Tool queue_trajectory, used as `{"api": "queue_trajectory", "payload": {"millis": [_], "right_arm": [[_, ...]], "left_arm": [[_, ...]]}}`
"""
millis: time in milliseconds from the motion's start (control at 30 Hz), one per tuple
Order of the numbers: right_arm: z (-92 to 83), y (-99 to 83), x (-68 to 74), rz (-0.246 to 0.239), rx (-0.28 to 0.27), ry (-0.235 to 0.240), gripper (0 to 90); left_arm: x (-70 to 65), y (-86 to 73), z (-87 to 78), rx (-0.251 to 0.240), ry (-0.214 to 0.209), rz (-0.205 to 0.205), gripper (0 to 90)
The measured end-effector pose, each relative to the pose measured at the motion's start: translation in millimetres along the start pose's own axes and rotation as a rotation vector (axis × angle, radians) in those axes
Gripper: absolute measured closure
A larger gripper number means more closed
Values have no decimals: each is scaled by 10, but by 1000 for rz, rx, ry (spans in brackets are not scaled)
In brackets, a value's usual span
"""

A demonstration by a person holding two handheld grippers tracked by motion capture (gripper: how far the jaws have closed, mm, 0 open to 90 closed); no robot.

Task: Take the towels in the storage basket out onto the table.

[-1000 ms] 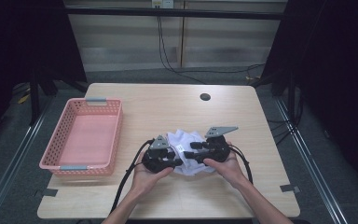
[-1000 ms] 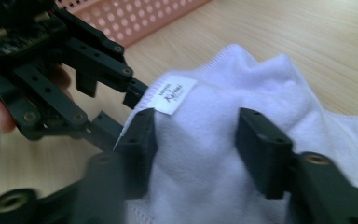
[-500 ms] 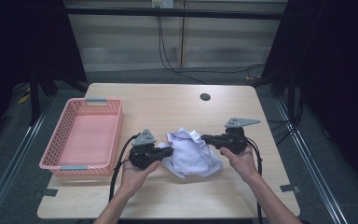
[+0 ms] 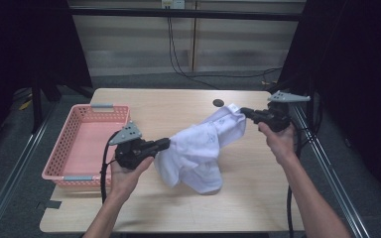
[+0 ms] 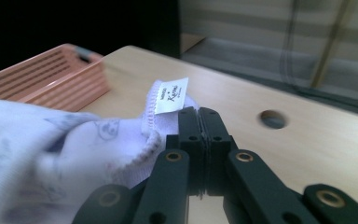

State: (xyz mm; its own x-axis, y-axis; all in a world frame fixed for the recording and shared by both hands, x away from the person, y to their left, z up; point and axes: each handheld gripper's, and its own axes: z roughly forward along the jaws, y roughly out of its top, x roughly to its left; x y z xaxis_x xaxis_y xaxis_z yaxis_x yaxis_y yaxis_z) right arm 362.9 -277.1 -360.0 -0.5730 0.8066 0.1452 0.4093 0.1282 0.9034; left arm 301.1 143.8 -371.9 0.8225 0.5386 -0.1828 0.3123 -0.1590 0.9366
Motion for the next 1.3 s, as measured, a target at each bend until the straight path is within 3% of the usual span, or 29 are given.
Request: {"api": "queue_trajectory", "payload": {"millis": [33, 100, 233, 267, 300, 333, 400, 467, 600, 667, 733, 767, 833, 867, 900, 933, 967, 1033, 1067, 1100, 1133, 1200, 1267, 1300], "right_arm": [[0, 0, 0, 0, 0, 0, 889], [-69, 78, -169, 43, -31, -39, 890], [-176, 160, -327, 41, -43, -84, 886], [-148, 110, -339, 42, -23, -54, 820], [-148, 110, -339, 42, -23, -54, 820], [-121, 56, -333, 57, -11, -10, 733], [-69, -87, -240, 26, 26, -46, 579], [-44, -203, -178, 25, 37, -28, 524], [77, -516, 106, 14, 111, 68, 490], [102, -575, 179, 12, 119, 93, 489], [170, -724, 396, 11, 146, 172, 481], [170, -724, 396, 11, 146, 172, 481], [250, -832, 548, 28, 169, 245, 463], [316, -887, 604, 43, 187, 282, 448], [362, -919, 641, 38, 202, 287, 439], [457, -982, 710, 13, 232, 277, 418], [457, -982, 710, 13, 232, 277, 418], [592, -1085, 781, 6, 266, 287, 409], [629, -1118, 806, -3, 283, 284, 423], [664, -1157, 834, -26, 306, 276, 523], [667, -1184, 842, -57, 322, 246, 759], [654, -1177, 815, -49, 326, 247, 803], [549, -1152, 657, -23, 342, 257, 840], [549, -1152, 657, -23, 342, 257, 840]], "left_arm": [[0, 0, 0, 0, 0, 0, 880], [0, 58, -94, -9, 13, 16, 881], [-60, 34, -70, 17, -37, 18, 879], [-121, -63, 33, 53, -86, -4, 868], [-121, -63, 33, 53, -86, -4, 846], [-155, -135, 97, 88, -109, -8, 846], [-222, -294, 202, 155, -118, 13, 720], [-220, -389, 238, 171, -110, 1, 702], [-174, -466, 311, 254, -67, 11, 631], [-103, -553, 357, 291, -59, -8, 631], [-33, -699, 422, 335, -72, -24, 602], [-33, -699, 422, 335, -72, -24, 593], [49, -845, 518, 387, -53, -1, 572], [71, -888, 547, 389, -50, -6, 572], [94, -930, 579, 399, -65, -17, 571], [100, -994, 644, 439, -75, -18, 567], [100, -994, 644, 439, -75, -18, 568], [36, -1047, 715, 500, -108, -14, 600], [-9, -1062, 728, 503, -102, -3, 614], [-46, -1069, 734, 502, -107, -1, 631], [-71, -1073, 733, 517, -161, -18, 683], [-107, -1088, 728, 510, -181, -37, 695], [-177, -1082, 717, 524, -241, -26, 648], [-222, -1073, 709, 519, -245, -15, 648]]}}
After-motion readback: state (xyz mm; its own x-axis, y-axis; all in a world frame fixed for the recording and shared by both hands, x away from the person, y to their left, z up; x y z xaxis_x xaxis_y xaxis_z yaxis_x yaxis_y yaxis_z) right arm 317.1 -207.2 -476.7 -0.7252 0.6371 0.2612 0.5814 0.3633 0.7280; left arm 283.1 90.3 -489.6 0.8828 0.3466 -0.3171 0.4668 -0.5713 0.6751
